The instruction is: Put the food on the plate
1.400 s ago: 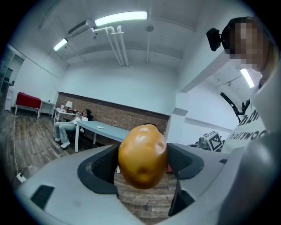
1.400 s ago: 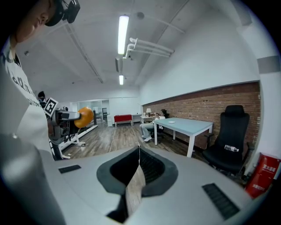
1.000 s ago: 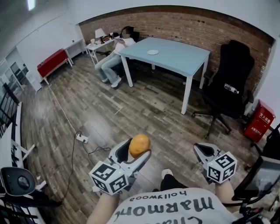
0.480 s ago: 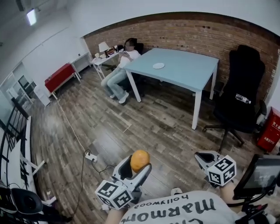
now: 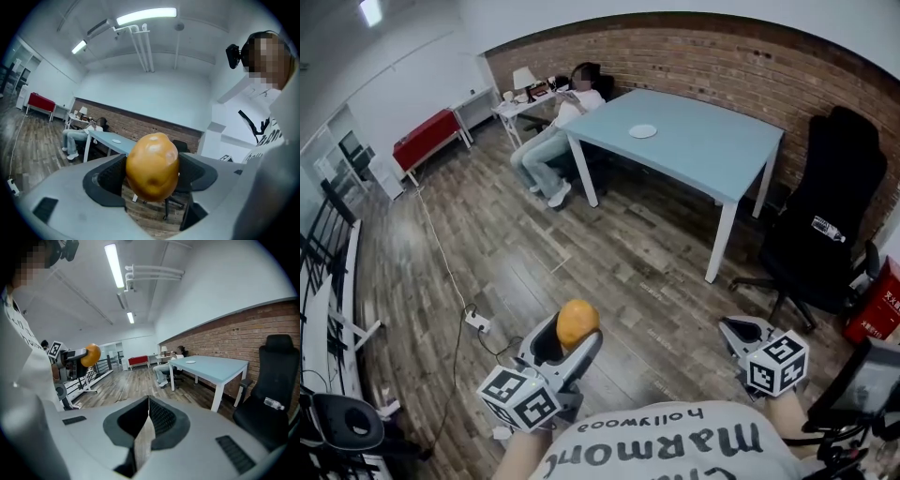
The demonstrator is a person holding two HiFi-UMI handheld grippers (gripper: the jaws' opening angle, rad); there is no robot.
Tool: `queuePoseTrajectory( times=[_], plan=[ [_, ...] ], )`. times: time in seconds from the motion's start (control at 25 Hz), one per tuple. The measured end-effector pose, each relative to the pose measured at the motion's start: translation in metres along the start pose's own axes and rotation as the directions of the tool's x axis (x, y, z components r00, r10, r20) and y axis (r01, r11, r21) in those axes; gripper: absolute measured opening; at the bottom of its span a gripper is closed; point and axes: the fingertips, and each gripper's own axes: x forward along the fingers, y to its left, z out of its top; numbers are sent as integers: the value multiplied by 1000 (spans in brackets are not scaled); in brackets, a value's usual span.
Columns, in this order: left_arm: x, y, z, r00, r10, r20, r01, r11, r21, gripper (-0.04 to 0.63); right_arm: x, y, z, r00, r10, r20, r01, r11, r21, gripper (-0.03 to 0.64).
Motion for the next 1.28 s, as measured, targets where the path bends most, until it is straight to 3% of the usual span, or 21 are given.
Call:
queuePoseTrajectory(
  times=[0.52,0.8,1.08,1.28],
  plan=[
    [74,36,-5,997,-12,-76,12,1000,1,350,42,-45,-3,999,3,-39,0,998,66,9],
    [138,66,13,992,-84,-95,89,995,42,350,73,-94,8,994,-87,-59,93,990,109,9],
    [191,119,39,988,-124,-94,128,991,32,350,137,-108,54,995,-88,-49,91,993,80,9],
    [221,158,51,987,-130,-92,131,991,3,350,181,-115,61,989,-79,-123,85,995,45,9]
  ],
)
